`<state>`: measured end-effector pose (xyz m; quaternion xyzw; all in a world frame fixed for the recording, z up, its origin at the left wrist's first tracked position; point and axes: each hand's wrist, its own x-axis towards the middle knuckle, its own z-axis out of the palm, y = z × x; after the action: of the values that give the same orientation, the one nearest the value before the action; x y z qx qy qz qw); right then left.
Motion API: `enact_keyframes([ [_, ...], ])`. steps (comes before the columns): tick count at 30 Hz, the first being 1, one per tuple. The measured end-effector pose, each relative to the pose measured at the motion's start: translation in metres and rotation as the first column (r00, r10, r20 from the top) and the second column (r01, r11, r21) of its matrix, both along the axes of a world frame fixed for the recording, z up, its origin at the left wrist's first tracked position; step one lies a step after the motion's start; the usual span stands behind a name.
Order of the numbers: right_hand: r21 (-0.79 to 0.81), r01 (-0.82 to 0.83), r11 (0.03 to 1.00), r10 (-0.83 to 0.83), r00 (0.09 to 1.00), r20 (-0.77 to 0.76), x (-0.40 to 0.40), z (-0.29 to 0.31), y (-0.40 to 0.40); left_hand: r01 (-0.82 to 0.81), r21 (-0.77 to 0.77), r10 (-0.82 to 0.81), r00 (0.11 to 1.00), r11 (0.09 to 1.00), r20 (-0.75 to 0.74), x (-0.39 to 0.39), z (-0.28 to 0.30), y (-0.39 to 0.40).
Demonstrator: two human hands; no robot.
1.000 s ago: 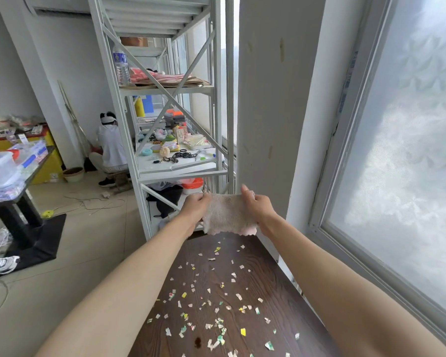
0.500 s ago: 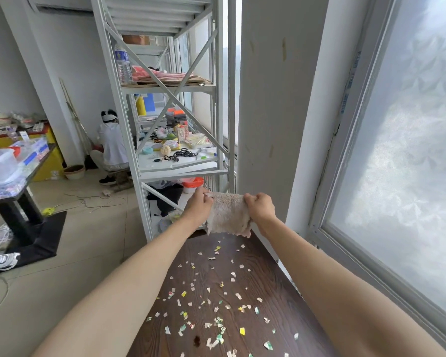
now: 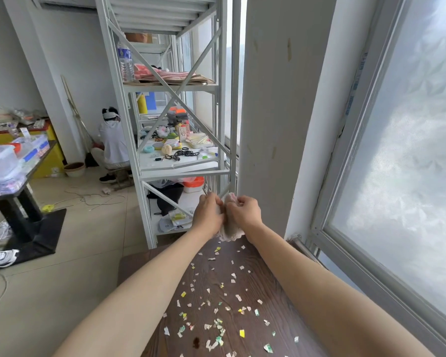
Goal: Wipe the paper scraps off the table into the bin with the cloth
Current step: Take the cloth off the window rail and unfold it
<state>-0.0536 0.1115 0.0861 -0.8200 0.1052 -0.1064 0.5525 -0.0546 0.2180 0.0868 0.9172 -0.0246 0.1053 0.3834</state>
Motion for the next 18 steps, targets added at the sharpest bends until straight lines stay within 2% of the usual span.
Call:
enact_keyframes([
  [2,0.011,-0.003,1.0,0.003,1.0,0.012,0.0,-0.003,0.005,0.045,0.045,-0.046,0.999,0.998,0.011,-0.003,-0.002,-0.001],
  [4,0.015,-0.007,1.0,0.007,1.0,-0.011,0.0,-0.005,0.006,0.09,0.021,-0.09,0.996,0.996,-0.002,-0.006,-0.002,-0.001],
  [9,0.12,-0.067,0.99,0.081,0.991,-0.111,0.001,-0.008,0.012,0.201,-0.115,-0.216,0.967,0.973,-0.136,-0.01,-0.01,0.006],
  [13,0.131,-0.091,0.987,0.109,0.984,-0.139,0.0,-0.013,0.015,0.231,-0.337,-0.295,0.943,0.913,-0.152,-0.011,-0.017,0.013],
  [16,0.236,-0.023,0.971,0.061,0.986,-0.155,0.003,-0.016,0.014,0.105,-0.415,-0.165,0.98,0.904,-0.114,-0.018,-0.014,0.02],
  [18,0.34,0.012,0.94,0.053,0.982,-0.182,0.006,-0.018,0.014,-0.04,-0.337,0.021,0.998,0.941,-0.061,-0.016,-0.015,0.027],
])
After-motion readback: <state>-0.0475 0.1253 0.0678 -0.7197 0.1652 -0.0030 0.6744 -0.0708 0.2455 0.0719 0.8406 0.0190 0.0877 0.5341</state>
